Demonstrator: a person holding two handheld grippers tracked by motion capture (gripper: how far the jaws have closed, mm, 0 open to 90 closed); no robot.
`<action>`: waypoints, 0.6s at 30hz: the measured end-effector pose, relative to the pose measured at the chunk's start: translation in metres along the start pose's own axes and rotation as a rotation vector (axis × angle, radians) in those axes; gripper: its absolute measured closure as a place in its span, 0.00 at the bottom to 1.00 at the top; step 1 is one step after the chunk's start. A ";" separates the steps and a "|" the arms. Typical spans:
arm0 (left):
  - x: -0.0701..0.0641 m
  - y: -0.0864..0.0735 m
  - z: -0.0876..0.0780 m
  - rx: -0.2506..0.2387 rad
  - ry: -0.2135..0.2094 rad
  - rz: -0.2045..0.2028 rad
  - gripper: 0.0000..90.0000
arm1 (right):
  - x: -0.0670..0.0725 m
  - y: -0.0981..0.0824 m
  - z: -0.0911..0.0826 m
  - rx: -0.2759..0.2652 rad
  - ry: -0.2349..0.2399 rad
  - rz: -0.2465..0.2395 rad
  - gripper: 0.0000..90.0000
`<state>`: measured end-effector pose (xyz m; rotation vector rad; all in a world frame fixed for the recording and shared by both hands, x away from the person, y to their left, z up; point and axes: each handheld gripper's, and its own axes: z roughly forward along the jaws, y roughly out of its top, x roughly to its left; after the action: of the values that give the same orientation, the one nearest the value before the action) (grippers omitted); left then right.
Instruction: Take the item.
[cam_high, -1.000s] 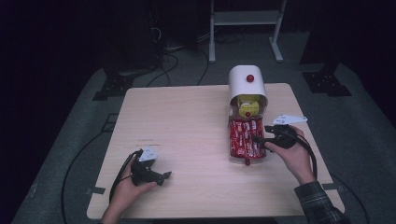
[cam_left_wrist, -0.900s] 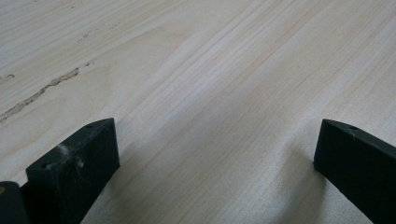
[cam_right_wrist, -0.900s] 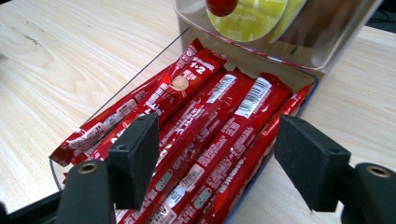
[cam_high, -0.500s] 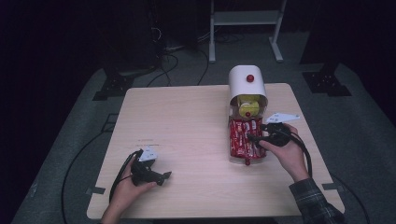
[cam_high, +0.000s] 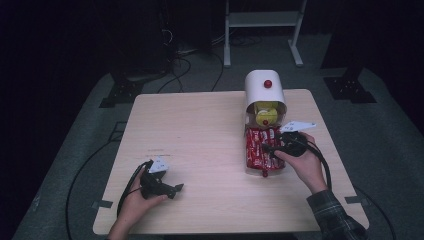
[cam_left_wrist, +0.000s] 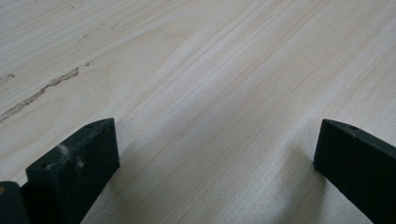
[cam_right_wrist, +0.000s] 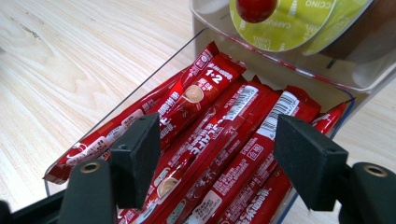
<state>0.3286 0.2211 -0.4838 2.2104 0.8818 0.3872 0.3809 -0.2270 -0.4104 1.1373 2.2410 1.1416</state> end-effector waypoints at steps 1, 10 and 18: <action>0.000 0.000 0.000 0.000 0.000 0.000 0.00 | 0.000 0.000 0.001 0.000 0.000 0.001 0.35; 0.000 0.000 0.000 0.000 0.000 0.000 0.00 | 0.000 -0.003 0.006 0.019 0.005 -0.009 0.39; 0.000 0.000 0.000 0.000 0.000 0.000 0.00 | 0.002 -0.003 0.006 0.019 0.011 -0.018 0.45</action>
<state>0.3286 0.2212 -0.4838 2.2109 0.8815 0.3872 0.3824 -0.2232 -0.4165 1.1181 2.2708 1.1245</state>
